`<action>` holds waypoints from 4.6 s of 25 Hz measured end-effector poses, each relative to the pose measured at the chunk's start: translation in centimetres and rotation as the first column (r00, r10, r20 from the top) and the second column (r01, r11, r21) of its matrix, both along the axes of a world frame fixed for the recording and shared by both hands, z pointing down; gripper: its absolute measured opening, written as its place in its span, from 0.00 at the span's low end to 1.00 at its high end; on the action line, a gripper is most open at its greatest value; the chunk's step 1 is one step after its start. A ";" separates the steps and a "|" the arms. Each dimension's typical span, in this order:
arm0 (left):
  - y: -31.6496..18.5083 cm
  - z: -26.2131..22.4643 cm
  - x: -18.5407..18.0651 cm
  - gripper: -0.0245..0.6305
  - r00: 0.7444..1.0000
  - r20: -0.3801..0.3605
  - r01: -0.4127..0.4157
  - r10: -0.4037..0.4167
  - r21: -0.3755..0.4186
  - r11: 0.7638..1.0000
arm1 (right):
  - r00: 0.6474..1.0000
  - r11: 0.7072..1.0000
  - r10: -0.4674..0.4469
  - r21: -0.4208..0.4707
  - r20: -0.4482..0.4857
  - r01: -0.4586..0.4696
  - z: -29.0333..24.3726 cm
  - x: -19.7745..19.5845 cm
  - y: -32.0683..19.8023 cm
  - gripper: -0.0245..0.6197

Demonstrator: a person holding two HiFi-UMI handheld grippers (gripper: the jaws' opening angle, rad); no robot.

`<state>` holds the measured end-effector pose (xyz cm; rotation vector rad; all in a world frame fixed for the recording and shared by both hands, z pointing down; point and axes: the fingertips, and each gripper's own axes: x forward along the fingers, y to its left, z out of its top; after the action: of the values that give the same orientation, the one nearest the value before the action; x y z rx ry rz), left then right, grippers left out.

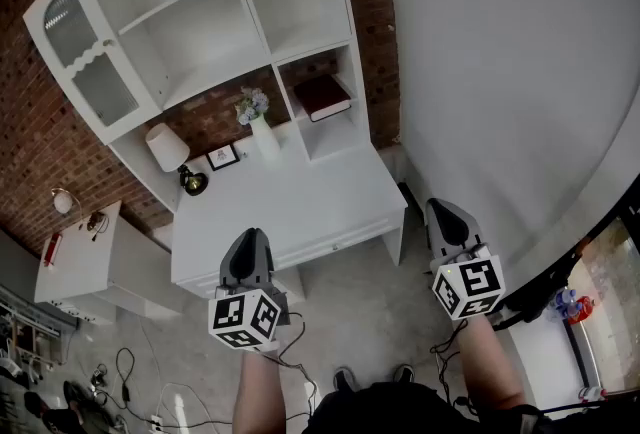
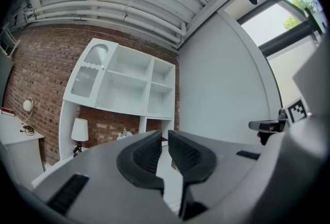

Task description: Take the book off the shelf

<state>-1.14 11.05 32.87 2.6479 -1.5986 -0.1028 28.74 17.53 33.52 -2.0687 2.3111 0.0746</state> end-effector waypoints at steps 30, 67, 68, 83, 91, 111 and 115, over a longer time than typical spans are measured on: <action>-0.2 1.5 5.2 0.45 0.995 0.067 0.068 -0.071 0.034 0.997 | 0.995 0.997 -0.071 0.008 0.066 0.070 1.9 5.0 -2.5 0.40; -28.9 11.8 -4.1 0.45 0.835 -0.549 -0.254 0.031 -0.334 0.908 | 0.699 0.991 0.016 -0.103 0.715 0.083 7.4 -1.5 -29.7 0.36; -29.2 12.3 -4.2 0.45 0.840 -0.543 -0.246 0.021 -0.346 0.905 | 0.695 0.990 0.020 -0.112 0.719 0.087 7.9 -1.5 -30.4 0.35; -36.4 15.3 -2.5 0.44 0.861 -0.491 -0.105 -0.134 -0.430 0.897 | 0.569 0.954 -0.061 -0.121 0.820 0.276 12.7 0.4 -45.4 0.34; -38.9 16.4 -1.5 0.43 0.876 -0.436 -0.020 -0.207 -0.461 0.887 | 0.477 0.923 -0.036 -0.154 0.878 0.354 16.3 1.1 -51.4 0.34; -38.0 17.6 -4.2 0.41 0.857 -0.356 0.161 -0.373 -0.501 0.850 | 0.193 0.881 0.043 -0.128 0.980 0.455 20.8 -1.0 -60.3 0.48; -37.6 17.5 -4.7 0.41 0.853 -0.351 0.178 -0.387 -0.500 0.848 | 0.188 0.878 0.060 -0.141 0.980 0.457 20.9 -1.2 -61.2 0.48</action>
<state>-5.80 -26.53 50.36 1.8516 -1.6054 -0.2825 27.58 -43.64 54.42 -1.0764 1.6491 -1.4412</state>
